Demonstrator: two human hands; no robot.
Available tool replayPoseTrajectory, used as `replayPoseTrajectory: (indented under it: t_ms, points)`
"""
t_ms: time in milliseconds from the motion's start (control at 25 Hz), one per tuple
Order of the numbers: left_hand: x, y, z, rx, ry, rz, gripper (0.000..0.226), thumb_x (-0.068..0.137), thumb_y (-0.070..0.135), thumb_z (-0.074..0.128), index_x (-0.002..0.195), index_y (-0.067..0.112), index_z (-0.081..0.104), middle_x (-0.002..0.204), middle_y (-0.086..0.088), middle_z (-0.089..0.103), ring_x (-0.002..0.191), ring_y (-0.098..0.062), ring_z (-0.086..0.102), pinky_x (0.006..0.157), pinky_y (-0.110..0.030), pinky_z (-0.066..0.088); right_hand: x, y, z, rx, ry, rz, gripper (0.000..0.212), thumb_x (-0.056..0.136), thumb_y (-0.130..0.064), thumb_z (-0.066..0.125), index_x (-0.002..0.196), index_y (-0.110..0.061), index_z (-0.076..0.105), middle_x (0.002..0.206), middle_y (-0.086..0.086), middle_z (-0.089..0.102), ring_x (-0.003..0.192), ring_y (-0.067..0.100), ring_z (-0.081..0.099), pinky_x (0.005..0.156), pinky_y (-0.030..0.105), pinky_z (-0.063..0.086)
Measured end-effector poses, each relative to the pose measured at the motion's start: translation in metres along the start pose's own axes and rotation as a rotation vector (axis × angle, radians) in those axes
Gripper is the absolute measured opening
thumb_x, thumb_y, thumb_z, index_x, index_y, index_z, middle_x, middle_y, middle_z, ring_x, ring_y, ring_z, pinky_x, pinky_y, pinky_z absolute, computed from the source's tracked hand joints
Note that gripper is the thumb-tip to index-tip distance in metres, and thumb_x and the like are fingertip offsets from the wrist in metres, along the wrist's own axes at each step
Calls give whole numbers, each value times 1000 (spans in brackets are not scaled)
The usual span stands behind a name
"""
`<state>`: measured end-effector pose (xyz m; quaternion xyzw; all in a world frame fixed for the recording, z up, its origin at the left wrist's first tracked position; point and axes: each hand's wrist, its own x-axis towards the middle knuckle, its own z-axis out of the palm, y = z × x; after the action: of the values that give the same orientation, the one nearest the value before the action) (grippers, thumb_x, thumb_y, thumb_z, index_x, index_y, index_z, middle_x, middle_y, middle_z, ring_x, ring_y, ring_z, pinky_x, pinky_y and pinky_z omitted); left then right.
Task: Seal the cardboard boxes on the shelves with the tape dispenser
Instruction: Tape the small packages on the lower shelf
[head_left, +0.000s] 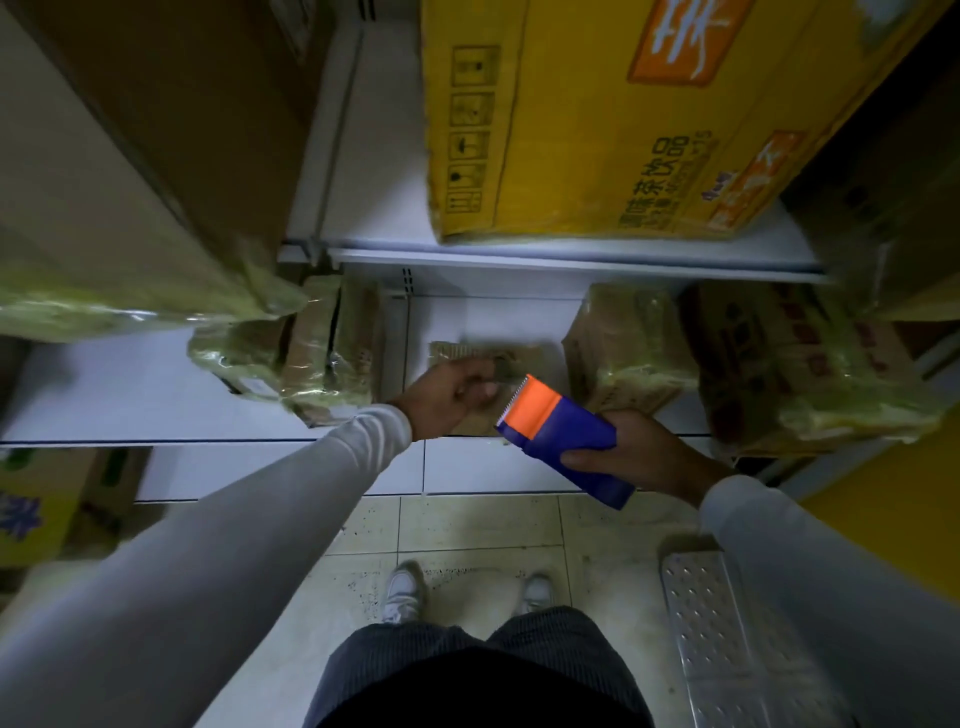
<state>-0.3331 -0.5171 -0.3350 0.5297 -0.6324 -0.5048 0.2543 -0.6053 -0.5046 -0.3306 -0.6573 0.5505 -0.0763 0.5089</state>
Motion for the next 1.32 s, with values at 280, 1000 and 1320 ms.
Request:
replayPoseTrajectory:
  t_ms: [280, 1000, 1320]
  points:
    - [-16, -5, 6, -308, -125, -149, 30, 96, -2, 46, 124, -3, 54, 99, -3, 62, 87, -12, 59, 79, -21, 52, 6, -18, 6, -46, -77, -47, 27, 75, -38, 84, 87, -22, 65, 78, -12, 73, 69, 4, 69, 55, 9, 46]
    - [-27, -43, -36, -381, 455, -428, 16, 96, 7, 50, 82, 11, 58, 76, -5, 58, 65, -18, 58, 60, -29, 47, 63, -25, -67, -197, -285, -9, 59, 61, -54, 81, 93, -6, 73, 84, 14, 76, 81, 34, 72, 72, 40, 52]
    - [6, -57, -24, -385, 568, -583, 13, 98, 16, 47, 100, 6, 55, 75, -7, 57, 61, -20, 61, 54, -29, 50, 112, -40, -77, -259, -304, 103, 47, 65, -48, 87, 94, -13, 75, 86, 8, 78, 81, 25, 74, 78, 38, 57]
